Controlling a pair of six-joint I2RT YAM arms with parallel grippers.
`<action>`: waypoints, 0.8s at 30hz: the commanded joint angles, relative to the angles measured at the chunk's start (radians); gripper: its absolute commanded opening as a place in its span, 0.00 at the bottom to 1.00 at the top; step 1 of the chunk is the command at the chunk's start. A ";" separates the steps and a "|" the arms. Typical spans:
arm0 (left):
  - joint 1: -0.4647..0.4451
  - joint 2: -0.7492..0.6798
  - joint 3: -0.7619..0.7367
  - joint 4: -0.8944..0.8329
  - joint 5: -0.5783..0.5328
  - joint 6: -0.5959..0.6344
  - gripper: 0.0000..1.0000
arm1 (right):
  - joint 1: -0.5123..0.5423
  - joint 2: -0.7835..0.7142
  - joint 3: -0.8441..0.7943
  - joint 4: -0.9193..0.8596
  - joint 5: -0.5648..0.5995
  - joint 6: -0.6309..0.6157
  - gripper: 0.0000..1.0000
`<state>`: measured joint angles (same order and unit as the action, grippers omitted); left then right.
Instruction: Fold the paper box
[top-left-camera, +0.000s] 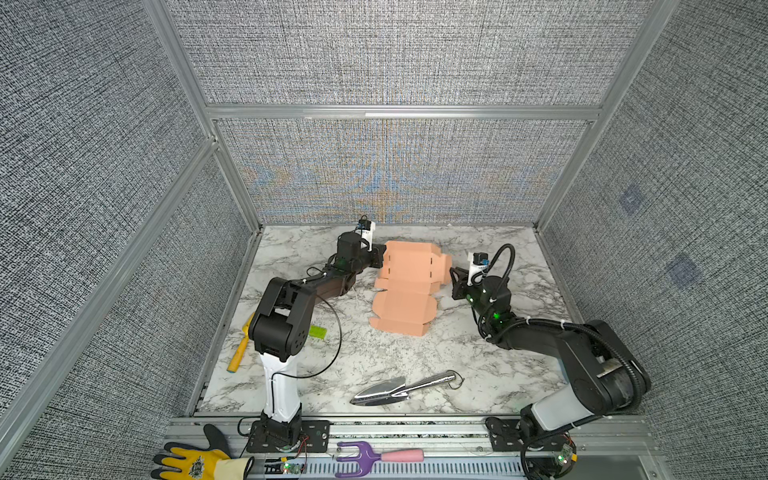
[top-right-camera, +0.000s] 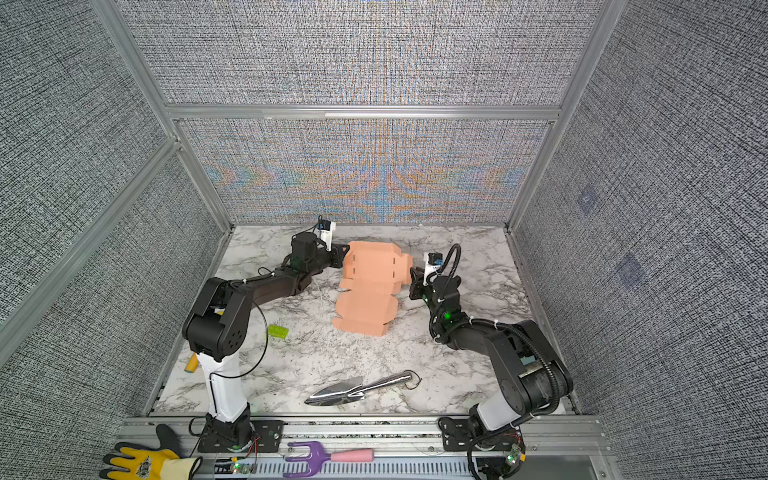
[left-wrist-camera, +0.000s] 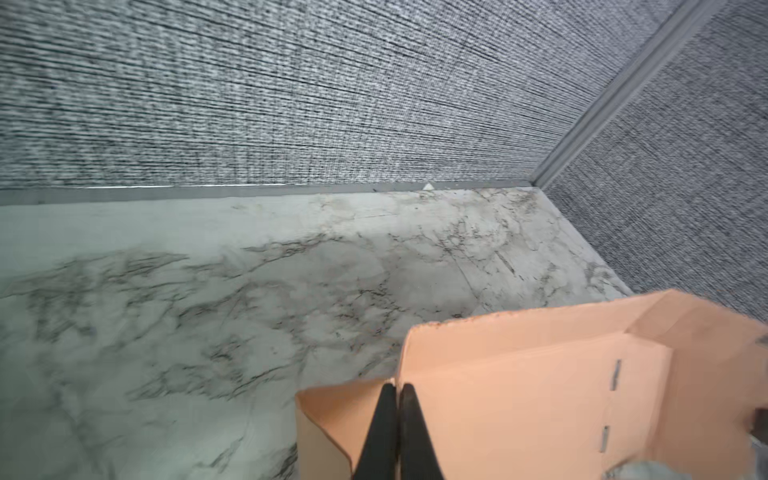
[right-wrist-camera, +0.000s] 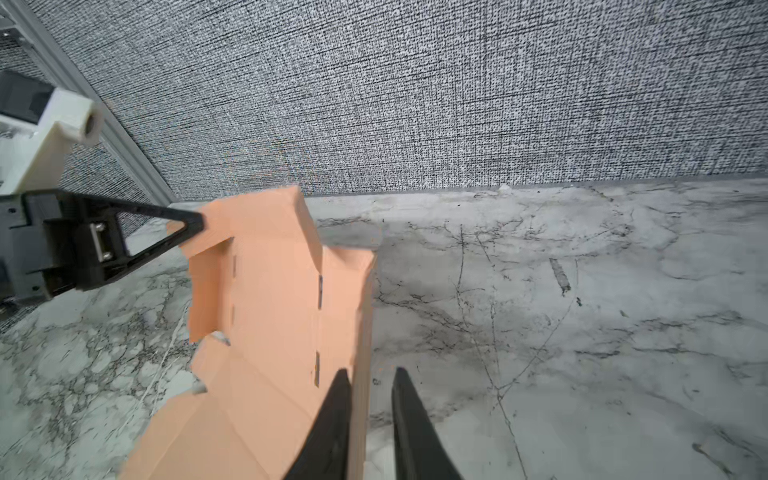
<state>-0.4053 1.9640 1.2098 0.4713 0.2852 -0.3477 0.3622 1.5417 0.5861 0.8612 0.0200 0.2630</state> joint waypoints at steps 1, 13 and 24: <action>-0.007 -0.039 -0.026 0.080 -0.131 0.018 0.00 | 0.001 -0.042 0.030 -0.090 -0.015 -0.025 0.37; -0.027 -0.096 -0.130 0.136 -0.278 0.064 0.00 | -0.022 0.007 0.238 -0.361 -0.194 -0.153 0.53; -0.062 -0.096 -0.169 0.180 -0.360 0.118 0.00 | -0.068 0.202 0.535 -0.522 -0.335 -0.264 0.52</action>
<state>-0.4625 1.8771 1.0466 0.6037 -0.0311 -0.2546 0.3046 1.7145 1.0779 0.4049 -0.2489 0.0498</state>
